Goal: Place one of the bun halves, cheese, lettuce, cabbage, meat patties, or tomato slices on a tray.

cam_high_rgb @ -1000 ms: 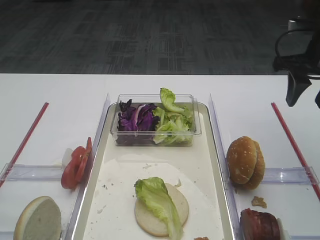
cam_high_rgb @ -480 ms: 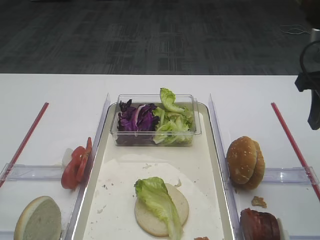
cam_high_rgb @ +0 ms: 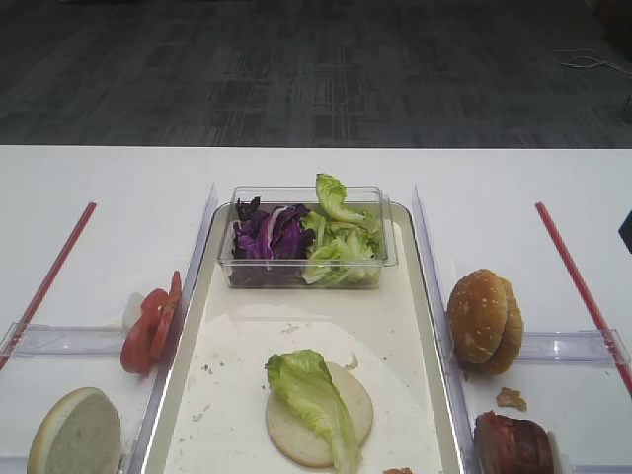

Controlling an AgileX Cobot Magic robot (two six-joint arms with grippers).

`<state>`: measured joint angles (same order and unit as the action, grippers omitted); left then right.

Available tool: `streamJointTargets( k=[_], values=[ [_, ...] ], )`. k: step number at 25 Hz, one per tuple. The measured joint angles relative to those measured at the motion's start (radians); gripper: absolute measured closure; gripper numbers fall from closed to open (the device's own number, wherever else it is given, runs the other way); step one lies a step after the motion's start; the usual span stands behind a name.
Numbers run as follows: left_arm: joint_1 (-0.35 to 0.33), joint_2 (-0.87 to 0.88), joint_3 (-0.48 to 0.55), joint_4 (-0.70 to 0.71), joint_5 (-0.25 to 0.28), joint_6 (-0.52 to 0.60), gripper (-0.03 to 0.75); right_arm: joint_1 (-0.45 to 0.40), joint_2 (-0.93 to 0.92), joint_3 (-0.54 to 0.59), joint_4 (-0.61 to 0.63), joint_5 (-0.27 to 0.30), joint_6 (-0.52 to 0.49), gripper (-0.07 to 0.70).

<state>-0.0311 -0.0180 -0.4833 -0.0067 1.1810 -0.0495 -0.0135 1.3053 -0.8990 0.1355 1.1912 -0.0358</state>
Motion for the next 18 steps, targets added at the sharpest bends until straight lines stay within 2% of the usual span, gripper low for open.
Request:
streamJointTargets(
  k=[11,18],
  values=[
    [0.0,0.0,0.0,0.0,0.0,-0.002,0.294,0.0,-0.166,0.236,0.0,-0.092,-0.001,0.195],
    [0.0,0.0,0.0,0.0,0.0,-0.002,0.294,0.0,-0.248,0.332,0.0,-0.121,-0.016,0.196]
  ],
)
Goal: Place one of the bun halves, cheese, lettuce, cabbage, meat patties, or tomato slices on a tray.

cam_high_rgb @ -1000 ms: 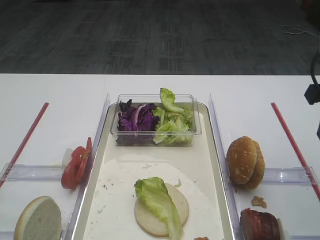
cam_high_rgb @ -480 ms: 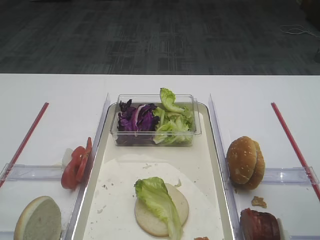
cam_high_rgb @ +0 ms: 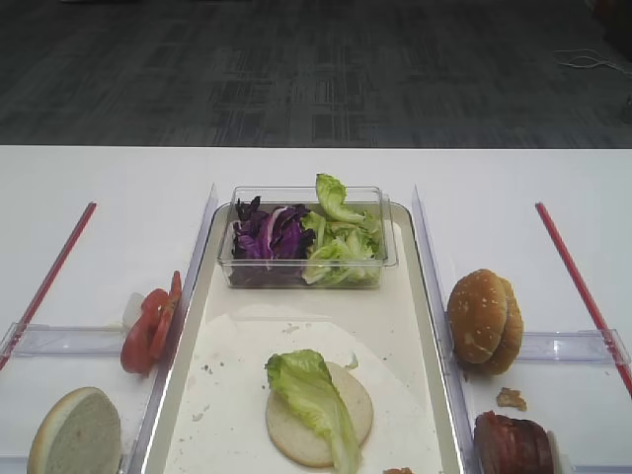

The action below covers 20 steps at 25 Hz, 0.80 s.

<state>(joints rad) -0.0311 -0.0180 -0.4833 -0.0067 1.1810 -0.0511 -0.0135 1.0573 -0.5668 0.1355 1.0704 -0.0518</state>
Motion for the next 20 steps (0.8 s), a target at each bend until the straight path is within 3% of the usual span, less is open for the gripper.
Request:
streamJointTargets(
  k=[11,20],
  values=[
    [0.0,0.0,0.0,0.0,0.0,0.0,0.294,0.0,-0.128,0.075,0.0,-0.041,-0.011,0.198],
    [0.0,0.0,0.0,0.0,0.0,0.0,0.294,0.0,-0.279,0.085,-0.002,0.01,-0.022,0.198]
  ],
)
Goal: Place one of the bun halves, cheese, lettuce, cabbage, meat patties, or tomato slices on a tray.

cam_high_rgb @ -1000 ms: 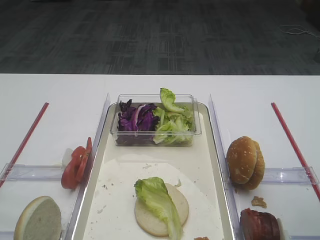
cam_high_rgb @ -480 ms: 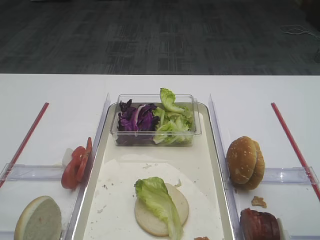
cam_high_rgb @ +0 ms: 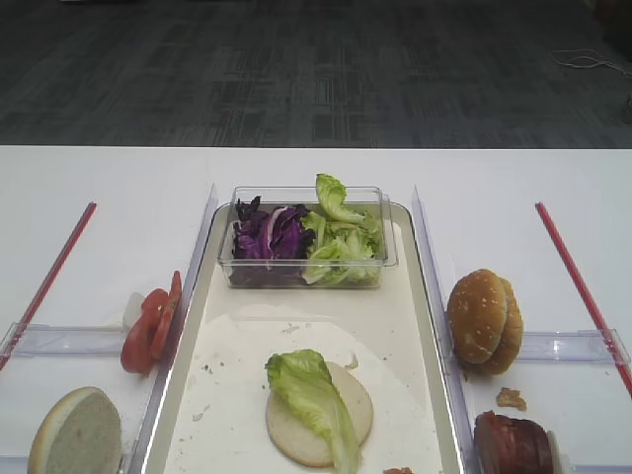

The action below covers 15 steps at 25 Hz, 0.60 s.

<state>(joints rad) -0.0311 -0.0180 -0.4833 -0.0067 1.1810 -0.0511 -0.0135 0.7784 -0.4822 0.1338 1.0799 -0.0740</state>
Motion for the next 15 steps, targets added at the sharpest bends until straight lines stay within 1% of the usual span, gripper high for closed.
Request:
streamJointTargets(
  k=[8,15],
  values=[
    [0.0,0.0,0.0,0.0,0.0,0.0,0.294,0.0,-0.149,0.002,-0.004,0.017,-0.002,0.198],
    [0.0,0.0,0.0,0.0,0.0,0.0,0.294,0.0,-0.209,0.014,-0.009,0.036,-0.002,0.198]
  ],
)
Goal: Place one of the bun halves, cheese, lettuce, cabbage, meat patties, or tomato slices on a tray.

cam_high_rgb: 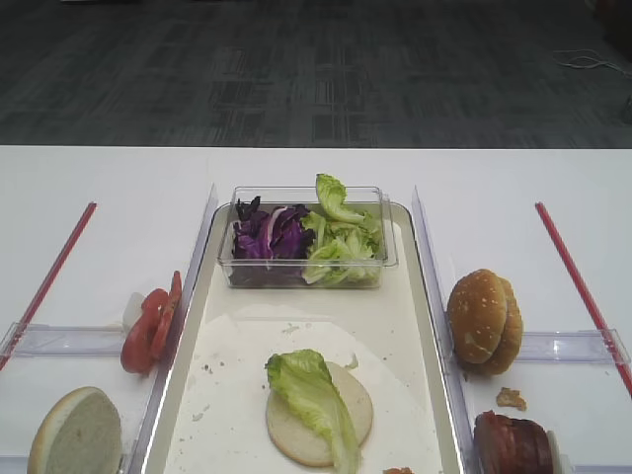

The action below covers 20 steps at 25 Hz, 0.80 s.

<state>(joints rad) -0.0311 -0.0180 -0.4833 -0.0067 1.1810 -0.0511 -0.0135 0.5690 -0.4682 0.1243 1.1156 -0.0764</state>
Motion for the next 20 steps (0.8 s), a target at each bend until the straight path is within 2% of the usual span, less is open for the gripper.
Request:
streamJointTargets(
  k=[20],
  values=[
    [0.0,0.0,0.0,0.0,0.0,0.0,0.294,0.0,-0.195,0.0,0.0,0.012,-0.001,0.198]
  ],
)
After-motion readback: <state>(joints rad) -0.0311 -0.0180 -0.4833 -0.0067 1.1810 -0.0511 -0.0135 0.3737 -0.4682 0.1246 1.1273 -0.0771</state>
